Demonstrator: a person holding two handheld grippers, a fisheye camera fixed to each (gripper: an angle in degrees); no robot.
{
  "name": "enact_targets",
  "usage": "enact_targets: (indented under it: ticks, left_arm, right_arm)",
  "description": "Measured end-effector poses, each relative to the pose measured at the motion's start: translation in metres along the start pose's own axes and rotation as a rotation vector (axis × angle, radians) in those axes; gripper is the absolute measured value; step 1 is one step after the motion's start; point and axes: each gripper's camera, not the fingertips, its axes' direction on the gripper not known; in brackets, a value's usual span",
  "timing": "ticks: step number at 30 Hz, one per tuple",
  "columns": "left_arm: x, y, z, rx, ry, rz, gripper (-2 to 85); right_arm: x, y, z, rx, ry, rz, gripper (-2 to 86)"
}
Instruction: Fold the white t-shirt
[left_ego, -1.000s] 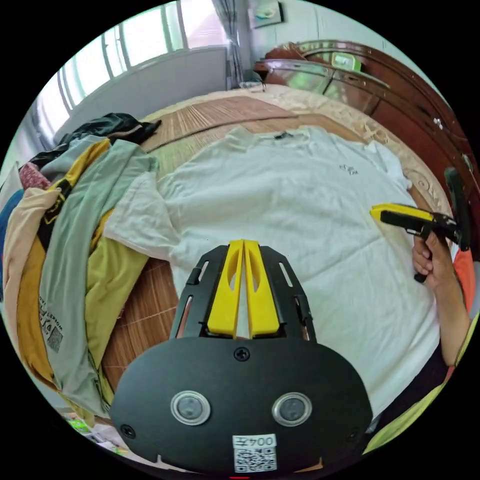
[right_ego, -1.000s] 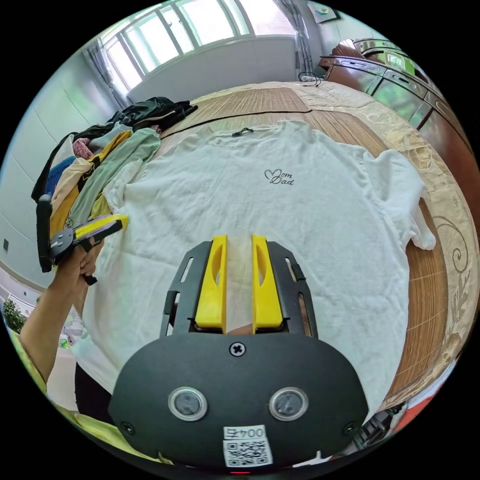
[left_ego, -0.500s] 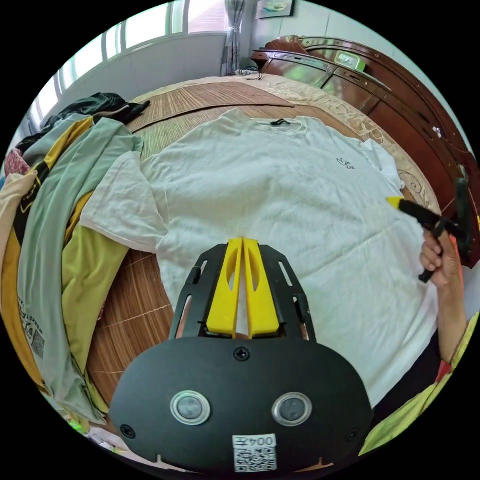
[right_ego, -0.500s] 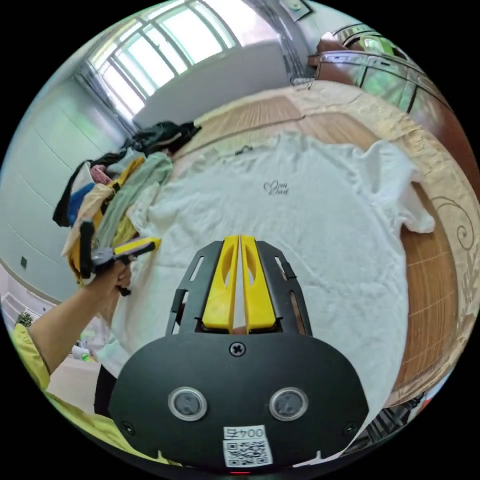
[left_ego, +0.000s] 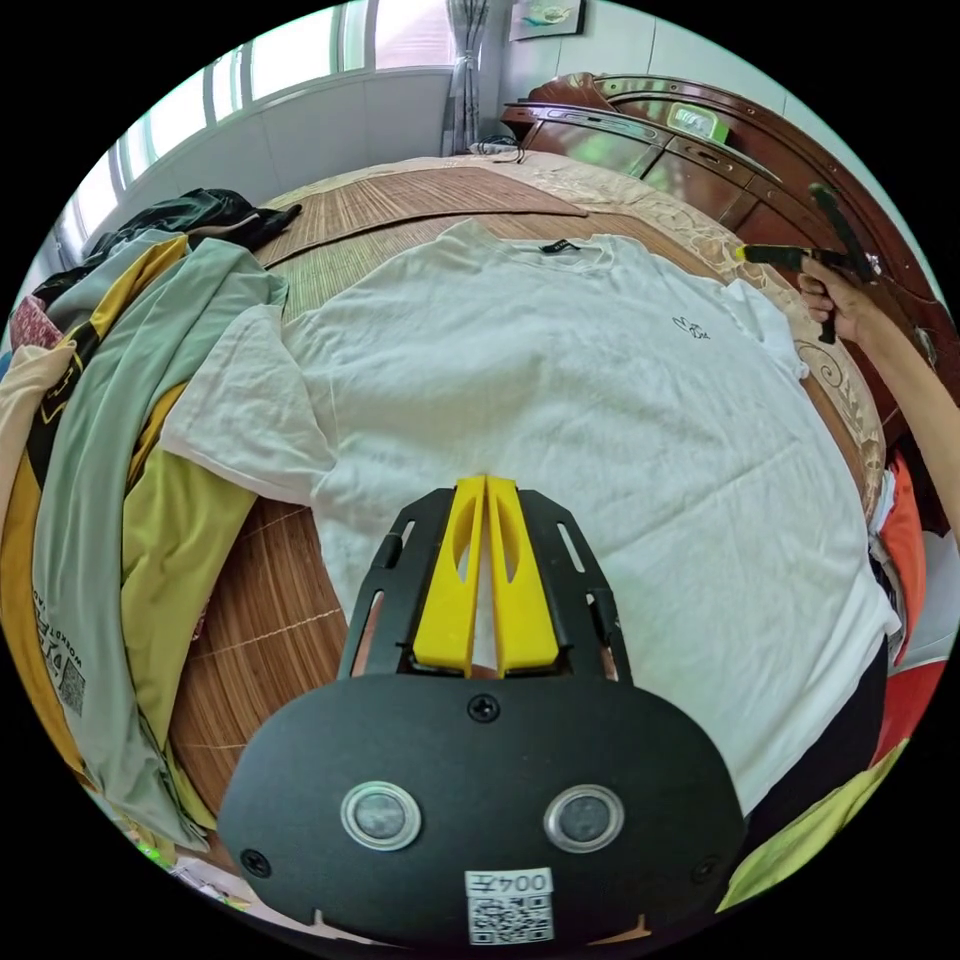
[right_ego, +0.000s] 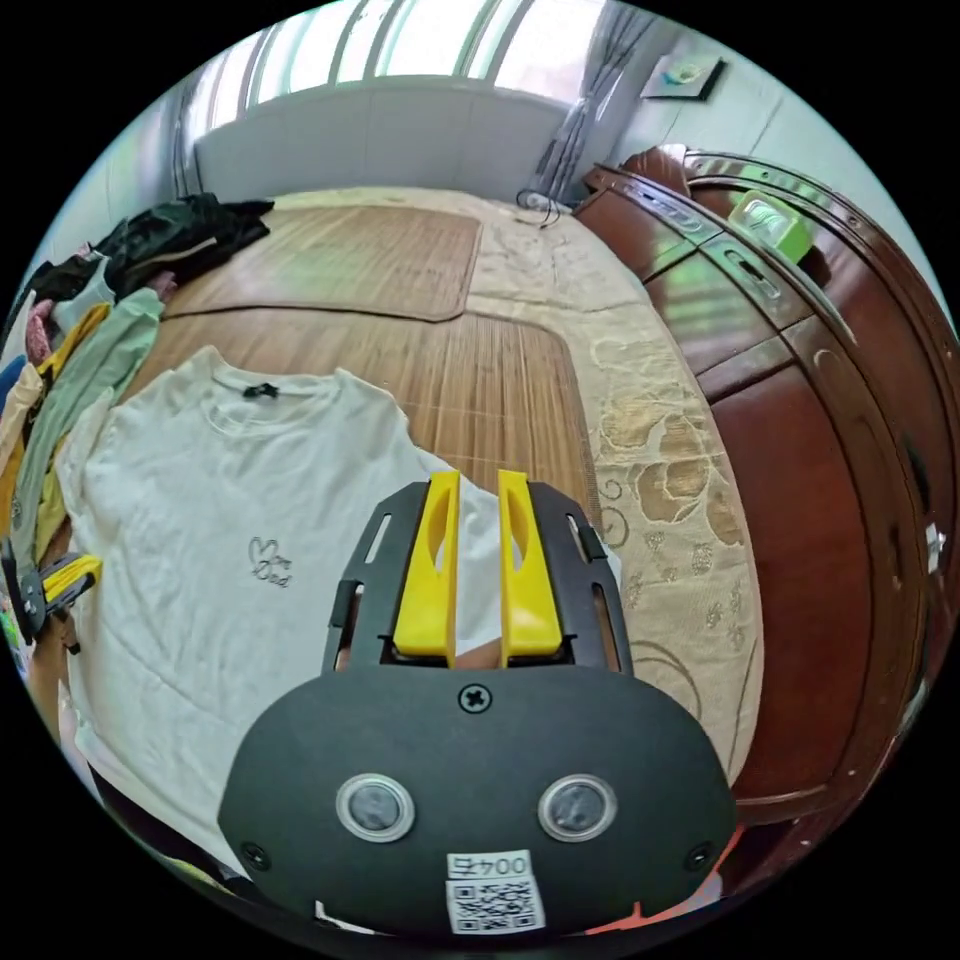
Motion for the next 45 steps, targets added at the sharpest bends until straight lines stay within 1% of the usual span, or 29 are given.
enact_targets:
  ticks: [2,4,6,7,9,12,14,16,18,19,21,22,24,25,26,27,29,30,32,33,34,36,37,38,40,42,43,45]
  left_arm:
    - [-0.003,0.001,0.001,0.001,0.019,-0.009,0.4]
    - [-0.005,0.001,0.002,0.001,0.028,-0.013,0.4]
    - [-0.003,0.002,0.003,0.003,0.013,-0.006,0.4]
    - [-0.001,0.002,0.003,0.003,0.006,-0.003,0.4]
    - [0.004,0.003,0.004,0.005,-0.027,0.012,0.5]
    - [0.006,0.004,0.005,0.005,-0.043,0.019,0.5]
    - [0.004,0.005,0.005,0.005,-0.029,0.012,0.4]
    - [0.002,0.006,0.006,0.004,-0.021,0.008,0.4]
    - [0.002,0.007,0.007,0.005,-0.026,0.010,0.4]
    - [0.003,0.007,0.007,0.005,-0.029,0.012,0.4]
    - [0.005,0.008,0.007,0.006,-0.045,0.019,0.5]
    - [0.005,0.009,0.007,0.006,-0.049,0.020,0.5]
    - [0.005,0.010,0.008,0.005,-0.053,0.021,0.5]
    - [0.005,0.010,0.008,0.005,-0.051,0.020,0.5]
    - [0.003,0.010,0.008,0.005,-0.041,0.016,0.5]
    - [0.001,0.011,0.008,0.005,-0.031,0.011,0.5]
    - [-0.001,0.011,0.009,0.005,-0.024,0.007,0.5]
    - [0.000,0.012,0.009,0.005,-0.028,0.009,0.5]
    - [0.002,0.013,0.009,0.005,-0.046,0.017,0.5]
    - [0.005,0.013,0.009,0.005,-0.063,0.025,0.5]
    - [0.006,0.013,0.009,0.005,-0.071,0.028,0.4]
    - [0.008,0.014,0.009,0.004,-0.089,0.036,0.4]
    - [0.007,0.014,0.009,0.004,-0.087,0.035,0.4]
    - [0.006,0.014,0.009,0.003,-0.078,0.030,0.4]
    - [0.001,0.015,0.009,0.003,-0.057,0.021,0.4]
    - [-0.003,0.015,0.009,0.002,-0.035,0.011,0.4]
    - [-0.003,0.015,0.009,0.002,-0.034,0.010,0.3]
    - [-0.003,0.016,0.009,0.002,-0.041,0.014,0.3]
  right_arm:
    - [0.007,-0.015,0.024,-0.117,-0.010,-0.068,7.7]
    - [0.013,-0.020,0.031,-0.149,-0.013,-0.099,7.9]
    - [0.023,-0.023,0.034,-0.166,-0.060,-0.096,7.8]
    - [0.031,-0.025,0.036,-0.184,-0.102,-0.089,7.4]
    - [0.043,-0.023,0.038,-0.214,-0.097,-0.084,5.5]
    - [0.075,-0.019,0.028,-0.181,-0.073,0.021,4.0]
    - [0.103,-0.014,0.017,-0.153,-0.135,0.112,4.5]
    - [0.122,-0.011,0.006,-0.146,-0.196,0.134,4.9]
    - [0.148,-0.005,-0.020,-0.066,-0.246,0.184,4.9]
    - [0.168,0.002,-0.038,0.006,-0.256,0.235,4.5]
    - [0.195,0.011,-0.048,-0.024,-0.240,0.275,3.8]
    - [0.212,0.017,-0.050,-0.096,-0.211,0.276,4.0]
    - [0.242,0.036,-0.079,-0.031,-0.169,0.310,4.3]
    - [0.267,0.057,-0.104,0.049,-0.203,0.362,4.4]
    - [0.295,0.085,-0.126,0.130,-0.298,0.443,4.6]
    - [0.310,0.102,-0.134,0.167,-0.375,0.495,4.7]
    - [0.362,0.177,-0.143,0.235,-0.755,0.725,7.2]
    - [0.371,0.196,-0.140,0.238,-0.849,0.775,8.4]
    - [0.395,0.264,-0.129,0.289,-1.167,0.986,14.1]
    - [0.398,0.278,-0.128,0.311,-1.220,1.028,15.7]
    - [0.401,0.300,-0.130,0.338,-1.269,1.082,16.4]
    - [0.405,0.326,-0.137,0.367,-1.259,1.175,16.9]
    - [0.407,0.340,-0.139,0.367,-1.265,1.257,16.9]
    - [0.411,0.351,-0.142,0.353,-1.237,1.343,16.7]
    - [0.420,0.360,-0.147,0.335,-1.168,1.436,14.6]
    - [0.430,0.356,-0.141,0.240,-1.189,1.465,11.7]
    - [0.437,0.346,-0.137,0.199,-1.236,1.438,11.8]
    - [0.451,0.333,-0.135,0.196,-1.263,1.391,12.1]
